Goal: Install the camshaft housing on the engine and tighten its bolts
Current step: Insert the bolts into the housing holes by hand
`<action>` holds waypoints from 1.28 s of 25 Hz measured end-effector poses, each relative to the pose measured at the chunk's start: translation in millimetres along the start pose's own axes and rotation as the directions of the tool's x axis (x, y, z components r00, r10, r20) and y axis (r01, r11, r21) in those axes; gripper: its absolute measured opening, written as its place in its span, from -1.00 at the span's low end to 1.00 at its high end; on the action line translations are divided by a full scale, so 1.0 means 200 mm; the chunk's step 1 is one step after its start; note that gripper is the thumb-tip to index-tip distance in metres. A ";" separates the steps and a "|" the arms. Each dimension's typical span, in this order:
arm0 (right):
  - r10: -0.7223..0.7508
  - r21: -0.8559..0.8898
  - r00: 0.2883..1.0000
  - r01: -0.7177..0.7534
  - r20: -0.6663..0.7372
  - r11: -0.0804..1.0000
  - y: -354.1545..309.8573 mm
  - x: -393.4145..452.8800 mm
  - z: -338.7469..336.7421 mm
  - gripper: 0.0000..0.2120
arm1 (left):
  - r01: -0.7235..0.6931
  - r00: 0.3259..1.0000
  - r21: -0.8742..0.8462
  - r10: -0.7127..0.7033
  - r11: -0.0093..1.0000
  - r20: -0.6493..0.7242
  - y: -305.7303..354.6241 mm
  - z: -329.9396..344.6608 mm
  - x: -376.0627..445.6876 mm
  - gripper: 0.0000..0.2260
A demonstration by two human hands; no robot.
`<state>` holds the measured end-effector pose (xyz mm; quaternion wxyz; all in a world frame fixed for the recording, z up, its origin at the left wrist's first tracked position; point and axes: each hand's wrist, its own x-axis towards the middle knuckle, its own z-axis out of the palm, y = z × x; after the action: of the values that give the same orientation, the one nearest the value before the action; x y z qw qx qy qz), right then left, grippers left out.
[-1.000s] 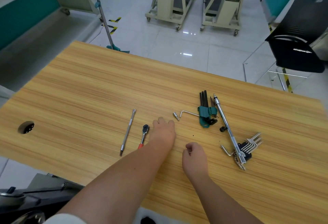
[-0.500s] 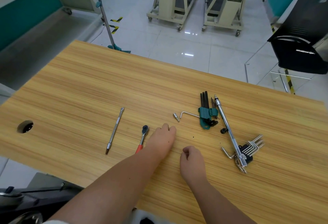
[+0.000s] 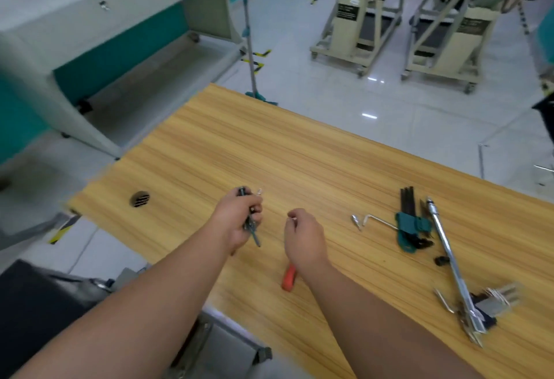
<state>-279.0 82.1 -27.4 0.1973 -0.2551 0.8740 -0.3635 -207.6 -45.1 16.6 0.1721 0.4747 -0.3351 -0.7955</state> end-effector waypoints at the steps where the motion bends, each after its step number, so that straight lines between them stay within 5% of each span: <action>1: -0.057 -0.066 0.990 0.066 0.126 0.996 -0.11 0.05 0.10 -0.70 | 0.002 0.998 0.007 -0.002 1.000 -0.056 0.08 -0.14 -0.02 -0.74; 4: -0.089 -0.280 0.906 0.219 0.413 0.935 -0.34 0.13 0.41 -0.68 | 0.020 0.982 0.057 -0.009 0.998 -0.189 0.21 -0.52 -0.12 -0.76; 8: 0.018 -0.488 0.851 0.283 0.524 0.826 -0.35 0.14 0.60 -0.78 | 0.039 0.971 0.155 -0.001 0.987 -0.239 0.24 -0.74 -0.22 -0.78; 12: 0.077 -0.504 0.865 0.215 0.496 0.836 -0.28 0.09 0.56 -0.78 | 0.054 0.974 0.211 -0.005 0.976 -0.225 0.18 -0.67 -0.21 -0.80; 17: 0.007 -0.166 0.961 0.041 0.275 0.985 -0.19 -0.01 0.24 -0.86 | 0.115 0.978 0.333 -0.047 0.936 -0.204 0.03 -0.38 -0.20 -0.79; 24: 0.132 -0.330 0.976 -0.068 0.173 0.942 0.19 -0.27 -0.01 -0.89 | 0.169 0.985 0.361 -0.141 0.917 -0.103 -0.18 0.00 -0.24 -0.77; 32: 0.259 -0.378 0.947 -0.174 0.187 0.909 0.34 -0.33 0.08 -0.86 | 0.196 0.977 0.398 -0.144 0.896 -0.157 -0.24 -0.17 -0.22 -0.77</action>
<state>-239.6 154.5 -77.6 0.2884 -0.2284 0.9190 -0.1421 -154.9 2.4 0.5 0.0186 0.5760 -0.4408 -0.6882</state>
